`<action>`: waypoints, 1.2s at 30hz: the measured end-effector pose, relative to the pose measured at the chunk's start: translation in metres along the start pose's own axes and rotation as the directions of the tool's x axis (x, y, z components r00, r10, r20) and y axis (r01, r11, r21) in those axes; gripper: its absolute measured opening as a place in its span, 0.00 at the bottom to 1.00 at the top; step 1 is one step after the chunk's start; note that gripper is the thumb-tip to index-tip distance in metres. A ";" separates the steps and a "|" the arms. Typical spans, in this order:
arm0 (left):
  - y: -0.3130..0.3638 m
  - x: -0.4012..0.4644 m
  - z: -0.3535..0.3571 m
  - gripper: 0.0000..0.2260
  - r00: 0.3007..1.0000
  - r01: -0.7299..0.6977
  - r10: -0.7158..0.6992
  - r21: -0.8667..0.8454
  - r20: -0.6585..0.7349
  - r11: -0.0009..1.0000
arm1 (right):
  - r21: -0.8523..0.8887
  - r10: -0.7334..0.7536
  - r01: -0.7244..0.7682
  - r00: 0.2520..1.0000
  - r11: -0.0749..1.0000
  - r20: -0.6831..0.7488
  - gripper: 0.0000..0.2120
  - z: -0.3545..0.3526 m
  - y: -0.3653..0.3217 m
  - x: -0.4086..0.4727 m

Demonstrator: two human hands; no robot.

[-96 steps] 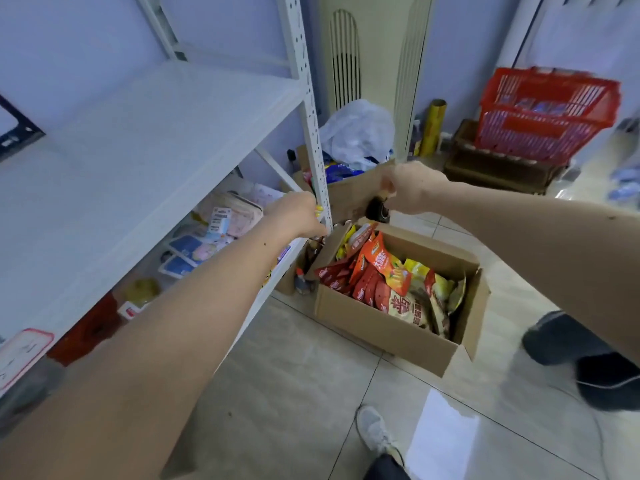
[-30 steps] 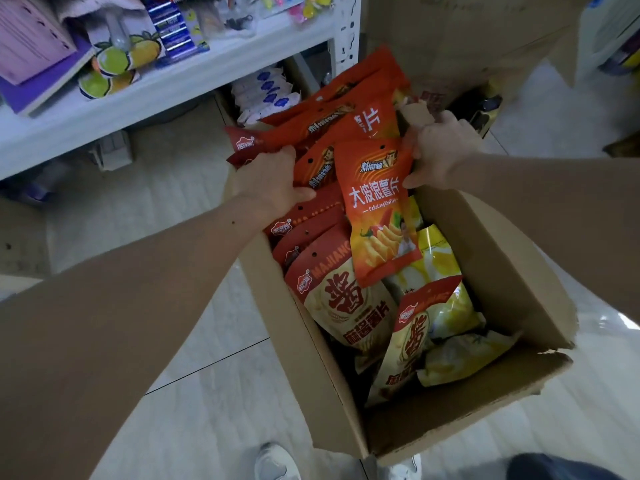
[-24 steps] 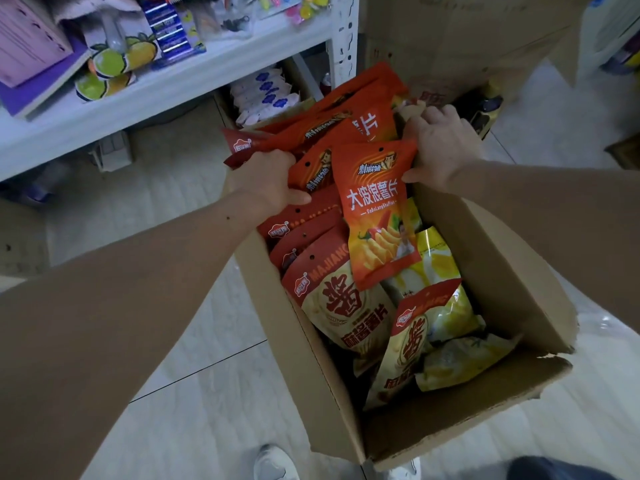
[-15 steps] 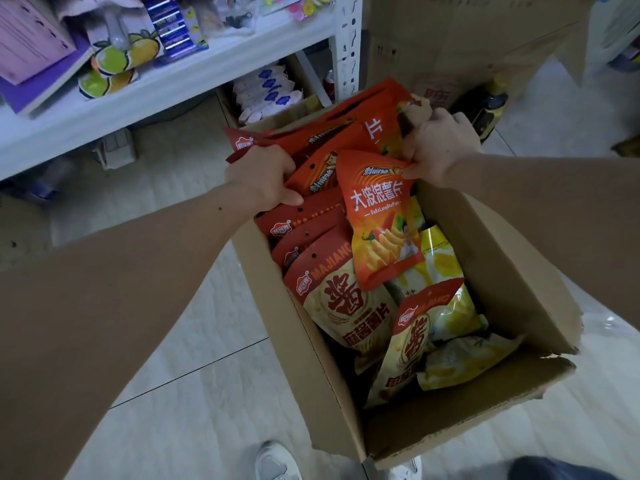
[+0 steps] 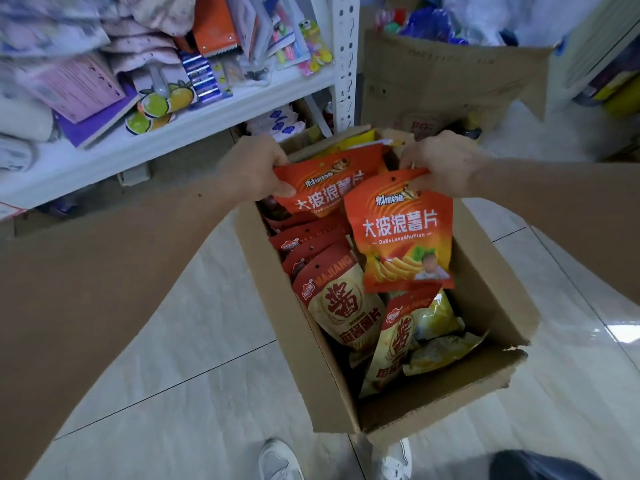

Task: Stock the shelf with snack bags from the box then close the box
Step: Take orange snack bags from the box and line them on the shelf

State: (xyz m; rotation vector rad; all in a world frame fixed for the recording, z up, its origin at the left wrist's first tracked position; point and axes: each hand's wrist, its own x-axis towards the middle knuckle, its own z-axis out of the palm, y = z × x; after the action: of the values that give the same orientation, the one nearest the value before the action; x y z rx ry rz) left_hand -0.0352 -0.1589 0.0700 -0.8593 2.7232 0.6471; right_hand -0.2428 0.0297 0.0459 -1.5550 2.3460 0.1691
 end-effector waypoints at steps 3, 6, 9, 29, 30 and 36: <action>0.008 -0.014 -0.035 0.12 1.000 -0.006 0.006 -0.015 -0.019 1.000 | 0.039 -0.042 0.042 0.999 0.998 0.007 0.11 -0.023 -0.010 -0.016; 0.014 -0.032 -0.077 0.12 0.998 -0.034 0.033 -0.005 -0.052 0.999 | 0.015 -0.075 0.074 0.997 0.997 0.025 0.09 -0.054 -0.026 -0.029; 0.021 -0.051 -0.127 0.13 0.992 -0.053 0.050 -0.018 -0.114 0.998 | -0.002 -0.086 0.086 0.996 0.996 0.036 0.09 -0.096 -0.043 -0.045; 0.047 -0.263 -0.422 0.16 0.922 -0.131 -0.004 -0.322 -0.387 0.938 | 0.379 -0.189 0.305 0.930 0.873 -0.314 0.08 -0.412 -0.186 -0.142; 0.041 -0.272 -0.428 0.20 0.928 -0.126 -0.016 -0.355 -0.372 0.926 | 0.395 -0.185 0.306 0.931 0.866 -0.316 0.08 -0.424 -0.191 -0.149; 0.021 -0.320 -0.434 0.23 0.987 -0.128 0.064 -0.478 -0.147 0.869 | 0.481 -0.153 0.342 0.908 0.807 -0.390 0.07 -0.482 -0.226 -0.179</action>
State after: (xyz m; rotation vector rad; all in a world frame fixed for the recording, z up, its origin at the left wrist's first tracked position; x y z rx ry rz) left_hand 0.1807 -0.1894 0.5639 -0.8905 2.7669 1.3889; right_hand -0.0684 -0.0352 0.5763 -1.6537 2.0997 -0.8189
